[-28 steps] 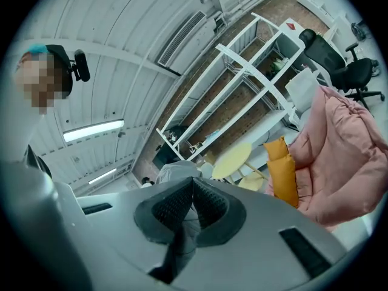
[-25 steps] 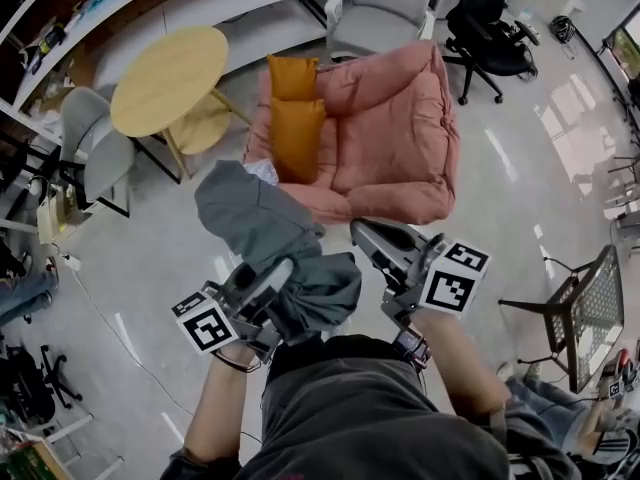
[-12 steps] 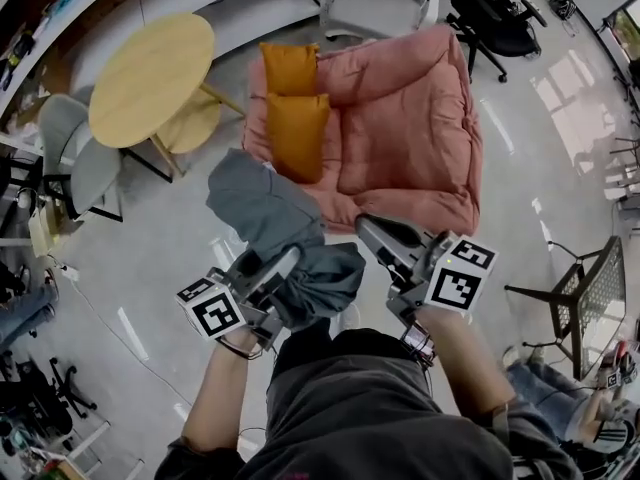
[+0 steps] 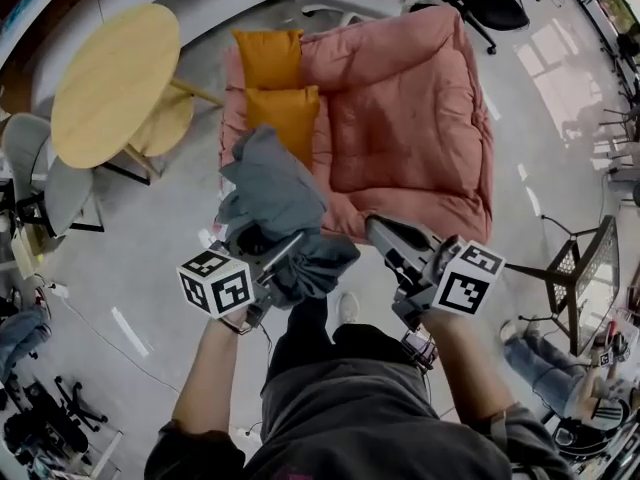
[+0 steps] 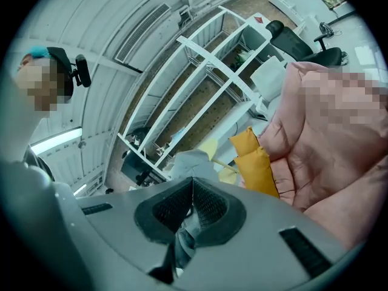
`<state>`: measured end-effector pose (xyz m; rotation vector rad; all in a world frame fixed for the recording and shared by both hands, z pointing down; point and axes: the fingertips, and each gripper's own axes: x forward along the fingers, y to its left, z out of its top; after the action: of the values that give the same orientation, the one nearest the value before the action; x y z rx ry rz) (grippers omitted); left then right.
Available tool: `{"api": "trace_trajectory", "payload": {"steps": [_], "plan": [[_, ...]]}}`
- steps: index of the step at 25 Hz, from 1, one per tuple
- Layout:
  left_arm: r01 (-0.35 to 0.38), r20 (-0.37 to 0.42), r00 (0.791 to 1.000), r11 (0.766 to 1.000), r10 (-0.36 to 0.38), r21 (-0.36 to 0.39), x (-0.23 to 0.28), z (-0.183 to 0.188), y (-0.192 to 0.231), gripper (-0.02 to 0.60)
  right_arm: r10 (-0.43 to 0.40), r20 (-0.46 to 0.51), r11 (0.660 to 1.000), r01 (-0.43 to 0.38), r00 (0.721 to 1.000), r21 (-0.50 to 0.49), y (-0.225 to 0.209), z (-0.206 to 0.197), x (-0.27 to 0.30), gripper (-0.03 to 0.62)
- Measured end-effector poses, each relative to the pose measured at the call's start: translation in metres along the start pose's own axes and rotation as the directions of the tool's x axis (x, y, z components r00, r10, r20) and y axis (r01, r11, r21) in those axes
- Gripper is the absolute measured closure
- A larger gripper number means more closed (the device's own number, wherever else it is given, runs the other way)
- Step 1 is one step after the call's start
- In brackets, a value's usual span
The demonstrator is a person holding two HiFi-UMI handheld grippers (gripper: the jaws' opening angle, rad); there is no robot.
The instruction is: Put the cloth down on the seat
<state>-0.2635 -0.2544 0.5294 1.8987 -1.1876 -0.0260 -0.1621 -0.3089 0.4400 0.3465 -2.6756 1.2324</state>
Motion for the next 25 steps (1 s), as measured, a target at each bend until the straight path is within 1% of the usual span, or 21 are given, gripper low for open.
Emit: {"api": "trace_trajectory", "payload": {"steps": [1, 3, 5, 8, 10, 11, 12, 14, 16, 18, 21, 25], "plan": [[-0.011, -0.049, 0.999, 1.000, 0.012, 0.025, 0.009, -0.007, 0.010, 0.334, -0.010, -0.004, 1.000, 0.010, 1.000, 0.007, -0.006, -0.002, 0.004, 0.579], [-0.024, -0.144, 0.989, 0.997, 0.035, 0.078, 0.028, -0.023, 0.027, 0.333, -0.028, -0.015, 0.999, 0.029, 0.999, 0.023, -0.017, -0.006, 0.010, 0.579], [-0.013, -0.204, 0.978, 0.992, 0.039, 0.128, 0.046, -0.032, 0.034, 0.333, -0.044, -0.025, 0.998, 0.045, 0.999, 0.038, -0.025, -0.008, 0.015, 0.579], [0.042, -0.234, 0.972, 0.982, 0.003, 0.185, 0.062, -0.030, 0.024, 0.333, -0.063, -0.028, 0.997, 0.064, 0.998, 0.052, -0.033, -0.005, 0.018, 0.579], [0.075, -0.253, 0.967, 0.968, -0.013, 0.238, 0.068, -0.027, 0.013, 0.333, -0.077, -0.023, 0.995, 0.078, 0.997, 0.057, -0.041, -0.001, 0.017, 0.579], [0.082, -0.263, 0.965, 0.964, -0.013, 0.253, 0.070, -0.026, 0.011, 0.333, -0.084, -0.019, 0.995, 0.085, 0.996, 0.060, -0.045, 0.002, 0.016, 0.579], [0.078, -0.272, 0.962, 0.966, -0.008, 0.248, 0.072, -0.027, 0.014, 0.332, -0.089, -0.016, 0.994, 0.090, 0.996, 0.063, -0.050, 0.005, 0.017, 0.579], [0.045, -0.293, 0.956, 0.981, 0.013, 0.187, 0.076, -0.034, 0.033, 0.331, -0.096, -0.016, 0.993, 0.097, 0.995, 0.070, -0.058, 0.006, 0.020, 0.579], [-0.006, -0.321, 0.946, 0.993, 0.044, 0.119, 0.079, -0.048, 0.063, 0.331, -0.098, -0.025, 0.991, 0.100, 0.995, 0.084, -0.065, 0.001, 0.027, 0.579], [-0.069, -0.351, 0.932, 0.995, 0.089, 0.069, 0.079, -0.064, 0.094, 0.331, -0.097, -0.042, 0.990, 0.100, 0.994, 0.101, -0.070, -0.008, 0.035, 0.579], [-0.165, -0.405, 0.901, 0.986, 0.155, 0.012, 0.081, -0.090, 0.136, 0.331, -0.092, -0.074, 0.987, 0.101, 0.993, 0.124, -0.077, -0.021, 0.047, 0.579], [-0.242, -0.494, 0.846, 0.970, 0.200, -0.021, 0.085, -0.120, 0.176, 0.315, -0.089, -0.106, 0.985, 0.103, 0.990, 0.139, -0.082, -0.034, 0.064, 0.579]]}}
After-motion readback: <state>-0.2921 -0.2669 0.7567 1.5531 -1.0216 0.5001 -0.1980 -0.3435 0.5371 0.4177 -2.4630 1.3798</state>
